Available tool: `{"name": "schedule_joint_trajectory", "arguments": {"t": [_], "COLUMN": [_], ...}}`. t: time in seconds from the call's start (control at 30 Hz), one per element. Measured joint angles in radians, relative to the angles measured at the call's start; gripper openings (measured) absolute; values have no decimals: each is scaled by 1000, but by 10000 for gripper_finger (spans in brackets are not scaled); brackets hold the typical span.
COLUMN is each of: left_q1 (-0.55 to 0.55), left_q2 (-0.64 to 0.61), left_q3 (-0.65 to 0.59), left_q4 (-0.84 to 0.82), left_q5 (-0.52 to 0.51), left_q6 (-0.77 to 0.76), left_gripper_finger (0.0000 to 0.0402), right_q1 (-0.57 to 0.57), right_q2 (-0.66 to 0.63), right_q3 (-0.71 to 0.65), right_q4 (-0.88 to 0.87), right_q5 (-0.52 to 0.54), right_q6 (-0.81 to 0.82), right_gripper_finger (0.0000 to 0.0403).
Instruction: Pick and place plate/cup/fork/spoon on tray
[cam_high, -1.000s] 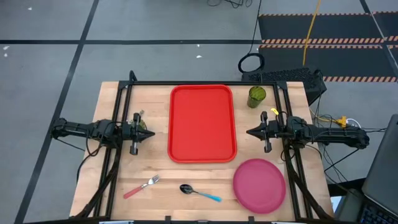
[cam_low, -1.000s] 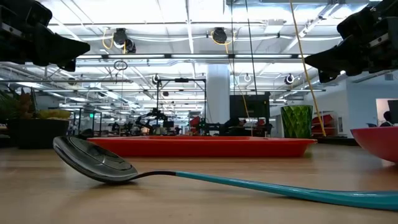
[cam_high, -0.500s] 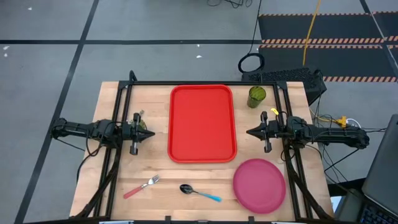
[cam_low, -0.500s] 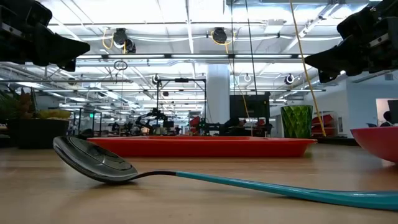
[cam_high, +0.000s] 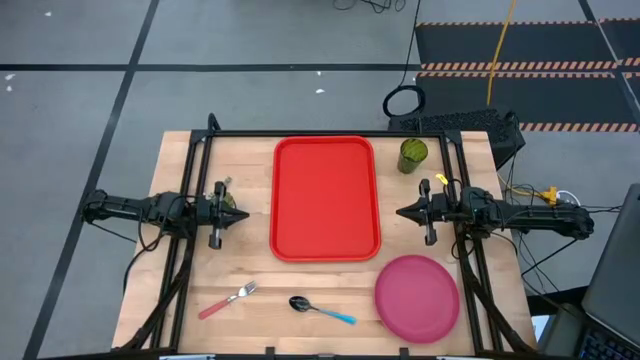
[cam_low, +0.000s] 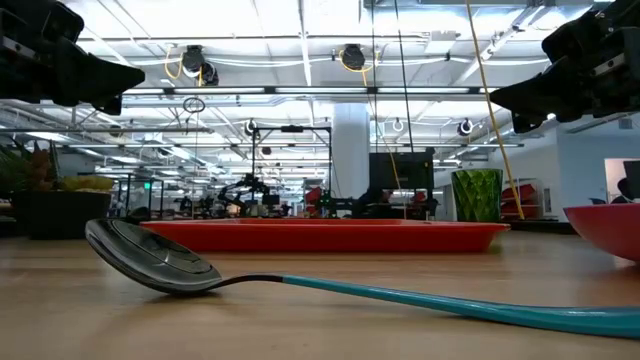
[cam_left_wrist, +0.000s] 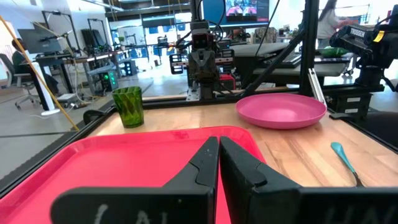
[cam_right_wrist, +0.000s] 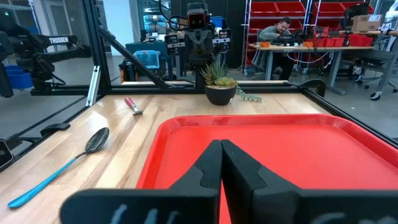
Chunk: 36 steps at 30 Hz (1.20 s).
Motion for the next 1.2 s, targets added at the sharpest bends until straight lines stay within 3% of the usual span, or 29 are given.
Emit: {"name": "schedule_joint_trajectory", "arguments": {"t": [0.9, 1.03, 1.2], "left_q1": [1, 1, 1], "left_q2": [0, 0, 0], "left_q3": [0, 0, 0], "left_q4": [4, 70, 142], "left_q5": [-2, -44, -44], "left_q6": [12, 77, 37], "left_gripper_finger": [19, 19, 19], "right_q1": [0, 0, 0], "right_q2": [0, 0, 0], "right_q3": [0, 0, 0], "right_q4": [1, 6, 9], "right_q5": [0, 0, 0], "right_q6": [0, 19, 104], "right_gripper_finger": [0, 0, 0]}}
